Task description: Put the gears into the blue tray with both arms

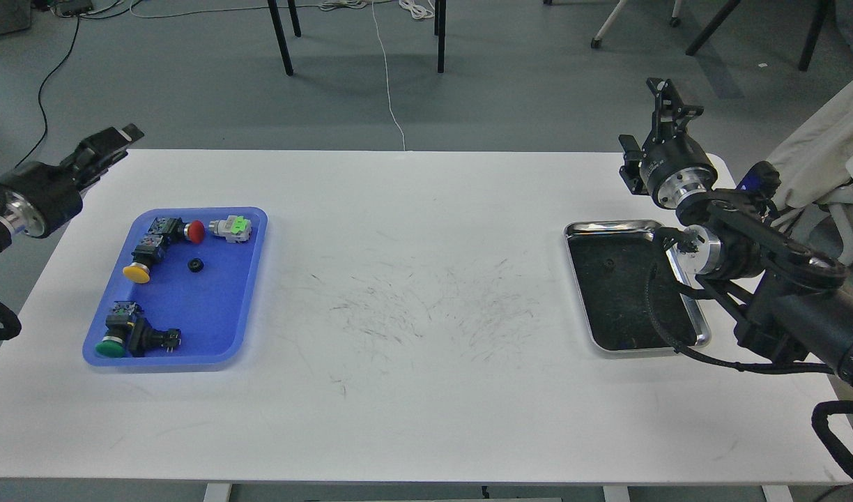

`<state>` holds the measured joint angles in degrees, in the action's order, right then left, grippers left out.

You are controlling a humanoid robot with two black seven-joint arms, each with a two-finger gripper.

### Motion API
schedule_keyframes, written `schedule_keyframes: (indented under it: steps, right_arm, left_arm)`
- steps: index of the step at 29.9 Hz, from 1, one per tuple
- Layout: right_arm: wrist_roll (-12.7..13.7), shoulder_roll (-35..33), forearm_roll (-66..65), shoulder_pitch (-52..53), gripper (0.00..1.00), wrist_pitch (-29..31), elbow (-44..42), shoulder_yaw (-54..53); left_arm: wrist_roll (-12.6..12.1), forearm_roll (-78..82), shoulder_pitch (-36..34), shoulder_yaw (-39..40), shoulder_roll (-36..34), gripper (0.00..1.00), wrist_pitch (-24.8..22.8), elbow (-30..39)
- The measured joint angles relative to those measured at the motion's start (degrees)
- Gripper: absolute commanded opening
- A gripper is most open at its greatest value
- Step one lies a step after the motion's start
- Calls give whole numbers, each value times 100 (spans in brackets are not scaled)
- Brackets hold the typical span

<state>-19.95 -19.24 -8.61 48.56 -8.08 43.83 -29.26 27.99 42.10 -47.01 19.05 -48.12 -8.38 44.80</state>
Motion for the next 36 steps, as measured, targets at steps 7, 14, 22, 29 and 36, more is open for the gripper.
schedule_keyframes:
  steps: [7,14,22,29,36]
  right_arm:
    - [0,-9,-9,4,97,0,11,8]
    - [8,-258,-35,28,98,-2,263,206]
    - [43,-825,23,-236,98,-11,807,171]
    - [43,-1101,20,-365,98,-11,997,119]
    - [52,-1451,20,-532,98,15,1324,141]
  left_arm:
    - [0,-469,-8,296,-47,54,-223,38]
    - [1,-1556,-9,472,-27,81,-312,118]
    - [3,-3786,75,714,262,98,-134,192]
    - [1,-3867,127,691,393,98,89,187]
    - [1,-3896,121,617,402,98,-582,126]
